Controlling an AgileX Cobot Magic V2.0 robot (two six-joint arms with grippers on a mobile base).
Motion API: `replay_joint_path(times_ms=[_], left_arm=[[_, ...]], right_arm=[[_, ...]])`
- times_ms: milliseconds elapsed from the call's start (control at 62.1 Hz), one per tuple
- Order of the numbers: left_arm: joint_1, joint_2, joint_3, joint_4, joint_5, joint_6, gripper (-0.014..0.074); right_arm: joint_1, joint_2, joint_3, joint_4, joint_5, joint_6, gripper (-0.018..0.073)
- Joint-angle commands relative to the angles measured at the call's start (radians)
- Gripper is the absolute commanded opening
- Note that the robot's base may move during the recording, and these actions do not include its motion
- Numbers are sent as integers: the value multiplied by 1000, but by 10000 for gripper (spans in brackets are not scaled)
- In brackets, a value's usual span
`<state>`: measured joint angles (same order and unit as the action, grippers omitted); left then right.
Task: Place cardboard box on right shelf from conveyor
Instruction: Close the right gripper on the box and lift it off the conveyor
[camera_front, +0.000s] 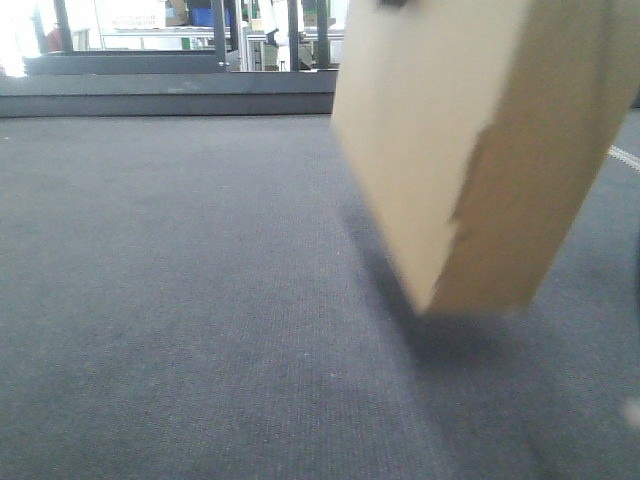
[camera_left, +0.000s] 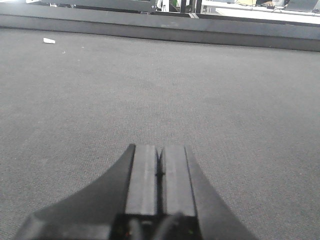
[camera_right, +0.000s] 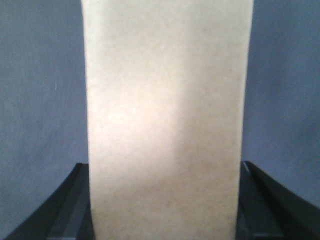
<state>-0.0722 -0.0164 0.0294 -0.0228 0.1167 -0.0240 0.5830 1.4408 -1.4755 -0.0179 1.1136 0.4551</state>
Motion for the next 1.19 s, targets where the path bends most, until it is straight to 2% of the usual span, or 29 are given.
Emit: replay_joint_path(times_ms=[0, 193, 322, 435, 596, 790, 983, 1176], left_arm=[[2, -8, 10, 1, -86, -5, -116], [2, -8, 10, 1, -86, -5, -116], [2, -8, 10, 1, -86, -5, -116], [2, -8, 10, 1, -86, -5, -116], [2, -8, 10, 1, -86, -5, -116], [2, -8, 10, 1, -86, -5, -116], [2, -8, 10, 1, -86, -5, -116], [2, -8, 10, 1, -86, -5, -116]], right_arm=[[-70, -114, 29, 10, -146, -149, 54], [-233, -304, 260, 103, -411, -430, 54], [-377, -453, 453, 154, -616, -557, 54], [-484, -576, 589, 155, -719, -558, 54], [-573, -736, 748, 156, -820, -550, 54], [-583, -933, 895, 150, -896, -447, 54], [-583, -1137, 992, 18, -898, -322, 54], [-583, -1293, 1033, -5, -894, -322, 54]])
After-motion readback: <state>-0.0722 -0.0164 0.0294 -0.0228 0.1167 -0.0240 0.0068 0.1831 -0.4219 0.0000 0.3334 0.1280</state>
